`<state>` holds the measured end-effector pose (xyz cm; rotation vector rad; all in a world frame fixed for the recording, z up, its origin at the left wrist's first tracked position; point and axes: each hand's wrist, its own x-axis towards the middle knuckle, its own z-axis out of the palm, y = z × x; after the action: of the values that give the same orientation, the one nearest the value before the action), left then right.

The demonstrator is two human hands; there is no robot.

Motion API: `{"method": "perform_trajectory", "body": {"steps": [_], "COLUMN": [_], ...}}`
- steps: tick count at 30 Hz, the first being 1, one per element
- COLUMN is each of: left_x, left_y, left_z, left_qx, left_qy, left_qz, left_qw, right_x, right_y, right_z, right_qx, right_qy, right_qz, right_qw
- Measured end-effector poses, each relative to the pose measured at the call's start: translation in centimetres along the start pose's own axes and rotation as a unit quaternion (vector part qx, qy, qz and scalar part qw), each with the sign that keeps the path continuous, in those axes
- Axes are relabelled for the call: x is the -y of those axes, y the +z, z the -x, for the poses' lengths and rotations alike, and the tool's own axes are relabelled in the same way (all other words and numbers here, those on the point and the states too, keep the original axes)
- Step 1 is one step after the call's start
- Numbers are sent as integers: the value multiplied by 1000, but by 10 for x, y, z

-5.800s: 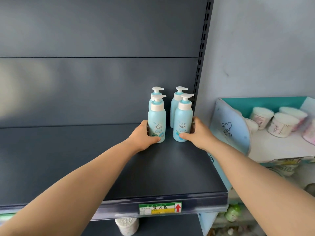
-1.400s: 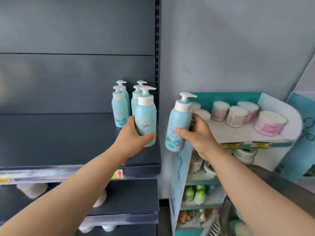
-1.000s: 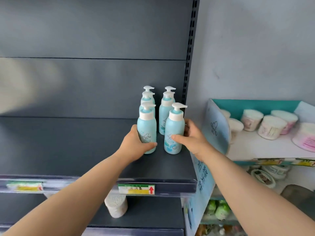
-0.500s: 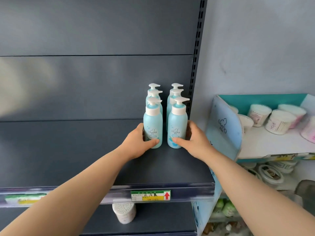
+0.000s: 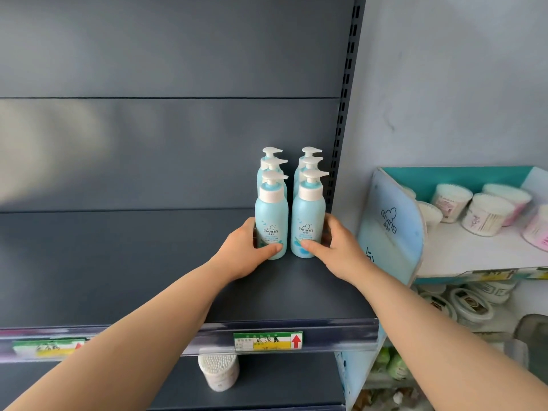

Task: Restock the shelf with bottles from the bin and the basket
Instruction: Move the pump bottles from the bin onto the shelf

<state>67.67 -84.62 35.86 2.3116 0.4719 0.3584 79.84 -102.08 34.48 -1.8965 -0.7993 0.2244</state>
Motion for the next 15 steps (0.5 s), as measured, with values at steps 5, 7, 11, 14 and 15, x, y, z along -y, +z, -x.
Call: {"method": "perform_trajectory", "body": {"steps": [5, 7, 11, 14, 15], "left_x": [-3, -5, -26, -68, -81], "left_y": [1, -2, -8, 3, 9], "left_z": [1, 4, 23, 46, 52], "left_qx": [1, 3, -86, -176, -203], "left_qy": [-16, -38, -32, 55, 89], "left_qz": [-9, 9, -45, -82, -102], "left_qw": [1000, 999, 995, 979, 970], "right_x": [2, 6, 6, 5, 6], "right_y": [-3, -7, -27, -51, -58], "right_z": [1, 4, 22, 43, 50], "right_qx": [14, 30, 15, -27, -37], "right_qy": [4, 5, -3, -35, -49], "right_qz": [-8, -18, -4, 90, 121], "right_qw": [1000, 999, 1000, 995, 991]}}
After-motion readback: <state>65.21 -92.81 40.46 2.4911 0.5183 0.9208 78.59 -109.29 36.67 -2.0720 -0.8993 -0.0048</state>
